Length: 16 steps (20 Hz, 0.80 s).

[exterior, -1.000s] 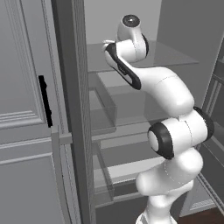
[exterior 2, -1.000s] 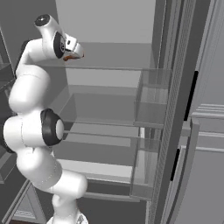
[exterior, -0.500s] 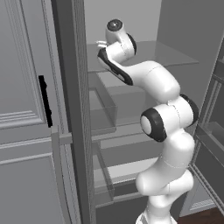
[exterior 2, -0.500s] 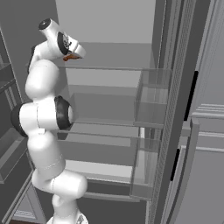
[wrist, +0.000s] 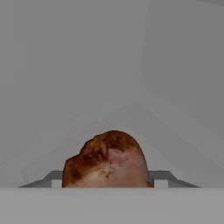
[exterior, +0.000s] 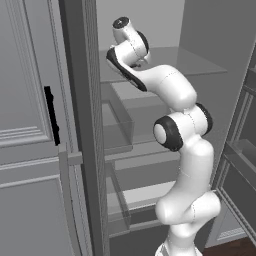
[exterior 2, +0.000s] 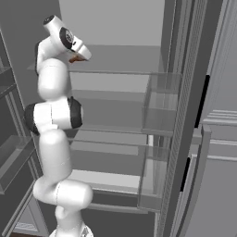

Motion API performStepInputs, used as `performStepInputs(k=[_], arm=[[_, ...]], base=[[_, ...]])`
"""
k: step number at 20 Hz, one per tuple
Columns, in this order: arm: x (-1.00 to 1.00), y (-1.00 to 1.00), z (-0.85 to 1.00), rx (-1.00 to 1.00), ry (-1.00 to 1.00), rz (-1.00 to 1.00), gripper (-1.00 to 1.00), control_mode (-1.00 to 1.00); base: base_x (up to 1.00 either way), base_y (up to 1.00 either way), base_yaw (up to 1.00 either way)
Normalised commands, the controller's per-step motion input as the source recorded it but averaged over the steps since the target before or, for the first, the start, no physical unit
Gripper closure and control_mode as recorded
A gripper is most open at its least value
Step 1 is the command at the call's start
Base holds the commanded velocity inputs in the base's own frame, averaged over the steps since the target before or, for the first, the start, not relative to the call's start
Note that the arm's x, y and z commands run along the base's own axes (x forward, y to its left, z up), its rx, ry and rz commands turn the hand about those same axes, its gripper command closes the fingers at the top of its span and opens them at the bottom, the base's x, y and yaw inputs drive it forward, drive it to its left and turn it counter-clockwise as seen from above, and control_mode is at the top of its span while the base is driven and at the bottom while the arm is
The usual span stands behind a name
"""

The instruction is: Place one tomato and one chicken drumstick in each tupperware on the nearby counter, to pack two identical lunches.

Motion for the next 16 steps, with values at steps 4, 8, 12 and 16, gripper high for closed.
performStepInputs(k=[4, 8, 12, 16], arm=[[-0.1, -0.53, -0.47, -0.02, -0.01, -0.18, 1.0, -1.0], [-0.66, -0.78, -0.33, -0.09, -0.19, -0.17, 1.0, -1.0], [-0.45, -0.98, -0.39, -0.13, -0.25, -0.08, 1.0, -1.0], [-0.15, -0.95, -0.85, -0.18, -0.35, 0.0, 1.0, -1.0]], base=[[0.0, 0.0, 0.0], [0.0, 0.0, 0.0], [0.0, 0.0, 0.0], [0.0, 0.0, 0.0]])
